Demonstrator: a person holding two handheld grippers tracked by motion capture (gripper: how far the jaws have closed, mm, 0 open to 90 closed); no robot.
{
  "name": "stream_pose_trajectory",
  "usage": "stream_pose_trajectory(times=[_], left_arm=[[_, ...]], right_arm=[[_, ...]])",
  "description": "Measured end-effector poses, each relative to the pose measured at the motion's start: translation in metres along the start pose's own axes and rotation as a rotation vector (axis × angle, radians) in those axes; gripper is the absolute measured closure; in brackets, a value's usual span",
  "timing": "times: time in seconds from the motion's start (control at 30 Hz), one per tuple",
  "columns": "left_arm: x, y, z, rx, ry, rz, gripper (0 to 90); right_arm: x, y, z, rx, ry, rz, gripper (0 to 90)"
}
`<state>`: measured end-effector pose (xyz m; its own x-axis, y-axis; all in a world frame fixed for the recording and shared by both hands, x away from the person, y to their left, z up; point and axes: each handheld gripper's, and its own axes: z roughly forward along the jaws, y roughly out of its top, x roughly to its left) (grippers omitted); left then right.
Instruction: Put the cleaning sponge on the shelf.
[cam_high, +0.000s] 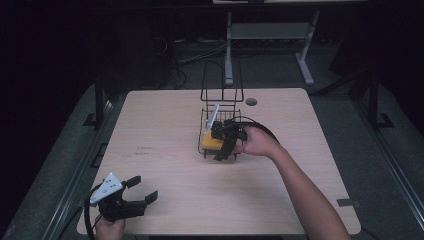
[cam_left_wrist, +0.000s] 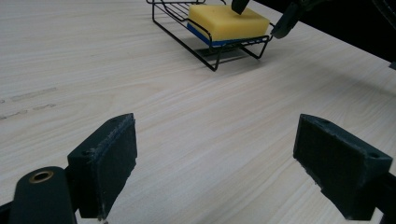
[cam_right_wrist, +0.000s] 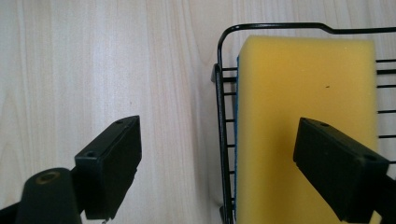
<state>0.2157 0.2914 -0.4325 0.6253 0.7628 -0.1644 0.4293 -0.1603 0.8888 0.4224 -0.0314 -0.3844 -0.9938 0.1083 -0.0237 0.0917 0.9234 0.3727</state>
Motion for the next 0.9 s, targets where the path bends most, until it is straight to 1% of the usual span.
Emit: stream_pose_trajectory(times=[0.17, 0.33, 0.37, 0.57, 0.9], left_arm=[[0.0, 0.0, 0.0, 0.001, 0.0, 0.005, 12.8], [0.0, 0.0, 0.0, 0.0, 0.0, 0.003, 12.8], [-0.001, 0.0, 0.0, 0.001, -0.001, 0.003, 12.8], [-0.001, 0.0, 0.001, 0.005, -0.001, 0.007, 12.8], [0.0, 0.0, 0.0, 0.004, 0.003, 0.003, 12.8]], right_arm=[[0.006, 0.0, -0.002, 0.0, -0.008, -0.014, 15.0], [0.013, -0.004, -0.001, -0.013, 0.0, -0.002, 15.0], [0.014, -0.005, 0.0, -0.005, -0.007, -0.007, 15.0], [0.021, -0.01, -0.001, -0.026, -0.003, -0.001, 14.8], [0.033, -0.021, -0.001, -0.03, -0.005, 0.0, 14.7]])
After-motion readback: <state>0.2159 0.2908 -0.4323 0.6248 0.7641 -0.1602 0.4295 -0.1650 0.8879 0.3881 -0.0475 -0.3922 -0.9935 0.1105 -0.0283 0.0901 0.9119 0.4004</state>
